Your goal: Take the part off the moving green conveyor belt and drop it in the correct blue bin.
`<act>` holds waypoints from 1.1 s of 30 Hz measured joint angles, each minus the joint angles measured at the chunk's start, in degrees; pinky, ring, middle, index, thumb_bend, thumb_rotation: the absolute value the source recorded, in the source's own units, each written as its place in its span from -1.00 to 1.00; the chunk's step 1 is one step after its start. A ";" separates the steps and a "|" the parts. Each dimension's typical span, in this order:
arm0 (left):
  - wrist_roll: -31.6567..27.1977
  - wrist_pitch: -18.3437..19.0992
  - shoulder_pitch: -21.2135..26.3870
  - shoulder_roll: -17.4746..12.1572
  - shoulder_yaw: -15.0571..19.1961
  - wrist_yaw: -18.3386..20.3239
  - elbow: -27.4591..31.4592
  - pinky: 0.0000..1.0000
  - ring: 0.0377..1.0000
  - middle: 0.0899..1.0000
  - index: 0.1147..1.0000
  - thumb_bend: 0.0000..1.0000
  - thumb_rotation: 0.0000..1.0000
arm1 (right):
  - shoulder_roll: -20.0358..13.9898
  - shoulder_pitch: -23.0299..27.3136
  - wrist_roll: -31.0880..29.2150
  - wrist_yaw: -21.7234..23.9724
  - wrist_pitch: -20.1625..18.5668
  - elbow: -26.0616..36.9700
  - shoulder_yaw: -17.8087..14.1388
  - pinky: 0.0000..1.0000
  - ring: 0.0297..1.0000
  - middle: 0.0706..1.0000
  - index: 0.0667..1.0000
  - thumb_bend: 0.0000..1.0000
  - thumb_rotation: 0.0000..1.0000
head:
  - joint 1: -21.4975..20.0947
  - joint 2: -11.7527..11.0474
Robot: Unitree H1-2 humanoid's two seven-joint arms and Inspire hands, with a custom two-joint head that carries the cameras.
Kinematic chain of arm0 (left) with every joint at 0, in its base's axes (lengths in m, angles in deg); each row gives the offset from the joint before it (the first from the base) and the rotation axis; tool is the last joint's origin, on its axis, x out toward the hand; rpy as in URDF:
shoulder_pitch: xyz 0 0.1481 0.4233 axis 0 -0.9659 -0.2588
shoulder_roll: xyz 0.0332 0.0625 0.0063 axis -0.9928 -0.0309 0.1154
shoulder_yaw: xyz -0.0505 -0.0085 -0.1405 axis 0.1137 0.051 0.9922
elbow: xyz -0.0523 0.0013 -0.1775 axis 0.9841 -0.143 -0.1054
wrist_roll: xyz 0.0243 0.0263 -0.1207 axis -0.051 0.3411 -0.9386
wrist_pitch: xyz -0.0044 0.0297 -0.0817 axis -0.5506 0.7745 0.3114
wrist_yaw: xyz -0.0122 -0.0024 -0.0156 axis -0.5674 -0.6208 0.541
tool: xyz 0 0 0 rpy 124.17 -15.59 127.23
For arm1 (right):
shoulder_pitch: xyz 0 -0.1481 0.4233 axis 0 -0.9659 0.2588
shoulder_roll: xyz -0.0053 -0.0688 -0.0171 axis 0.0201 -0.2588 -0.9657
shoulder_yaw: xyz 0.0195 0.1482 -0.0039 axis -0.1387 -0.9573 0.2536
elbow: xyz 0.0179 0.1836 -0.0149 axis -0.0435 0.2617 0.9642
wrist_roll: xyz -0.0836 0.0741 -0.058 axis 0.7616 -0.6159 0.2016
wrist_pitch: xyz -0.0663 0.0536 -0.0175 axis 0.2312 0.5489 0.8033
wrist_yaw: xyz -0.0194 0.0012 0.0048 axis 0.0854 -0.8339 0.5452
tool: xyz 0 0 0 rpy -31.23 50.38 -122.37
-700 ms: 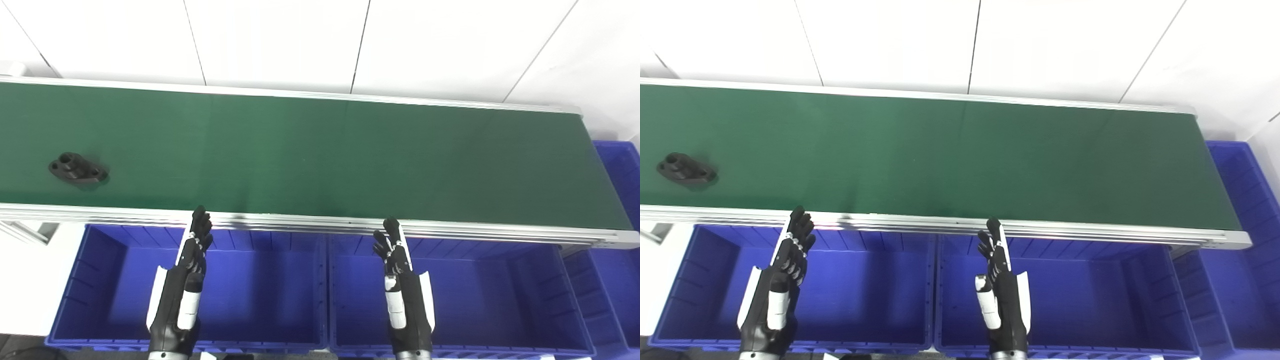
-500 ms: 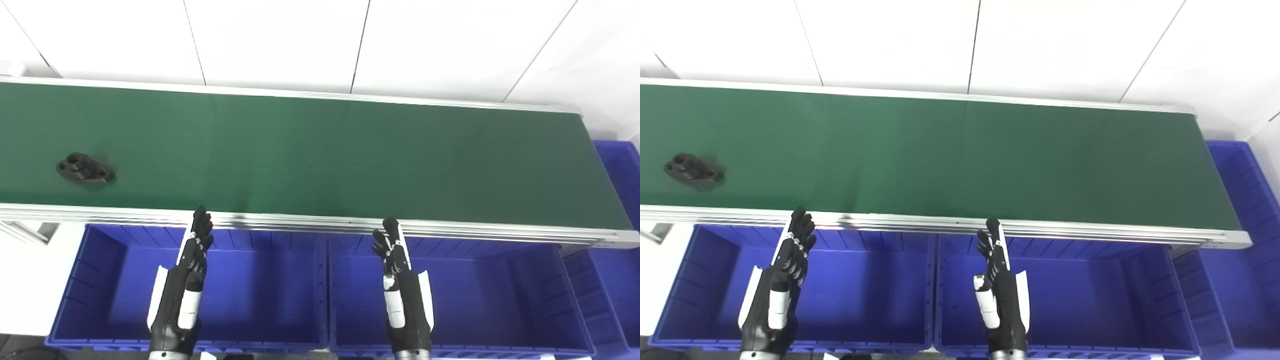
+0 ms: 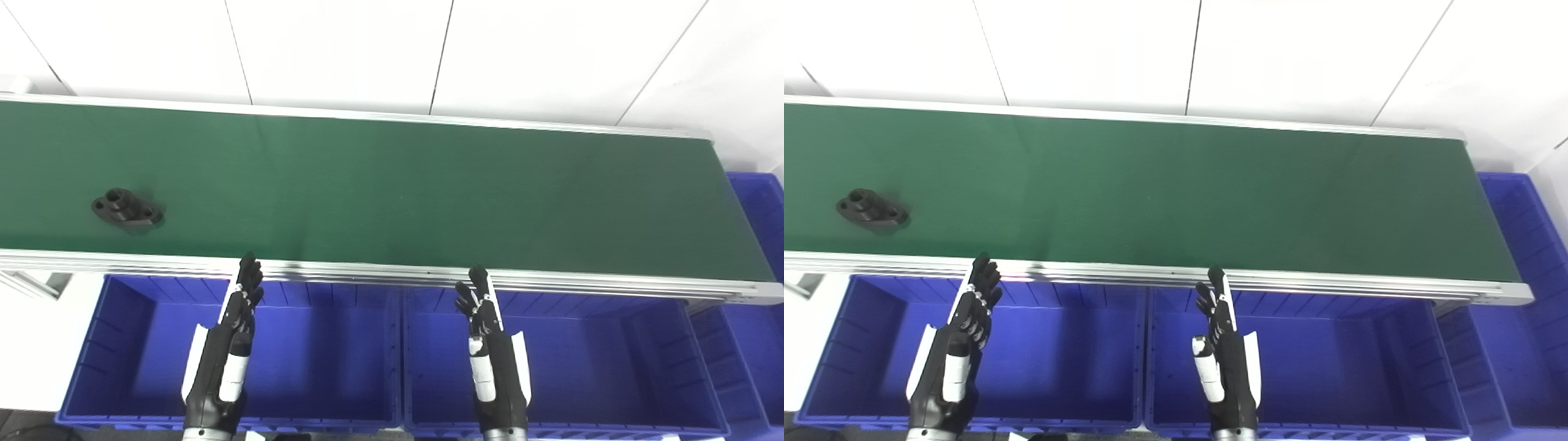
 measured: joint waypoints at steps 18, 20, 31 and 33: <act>-0.02 -0.06 0.01 -0.12 0.00 0.05 -0.16 1.00 1.00 1.00 1.00 0.46 1.00 | 0.00 0.00 -0.05 0.44 -0.67 0.00 0.00 0.82 0.86 0.97 1.00 0.59 1.00 | -0.18 -0.09; 0.02 -0.07 0.01 -0.12 0.00 0.04 -0.16 1.00 1.00 1.00 1.00 0.45 1.00 | 0.00 0.00 -0.05 0.63 -0.84 0.00 0.00 0.82 0.86 0.97 1.00 0.60 1.00 | -0.18 -0.09; 0.01 -0.07 0.01 0.05 0.00 0.02 -0.18 1.00 1.00 1.00 1.00 0.48 1.00 | -0.03 0.01 -0.09 0.89 -0.89 -0.01 0.00 0.84 0.87 0.98 1.00 0.54 1.00 | 1.57 -1.57; 0.01 -0.08 0.01 0.21 -0.05 0.00 -0.34 1.00 1.00 1.00 1.00 0.49 1.00 | -0.11 0.02 -0.42 1.18 -0.88 -0.25 -0.03 0.85 0.87 0.99 1.00 0.51 1.00 | 3.67 -2.97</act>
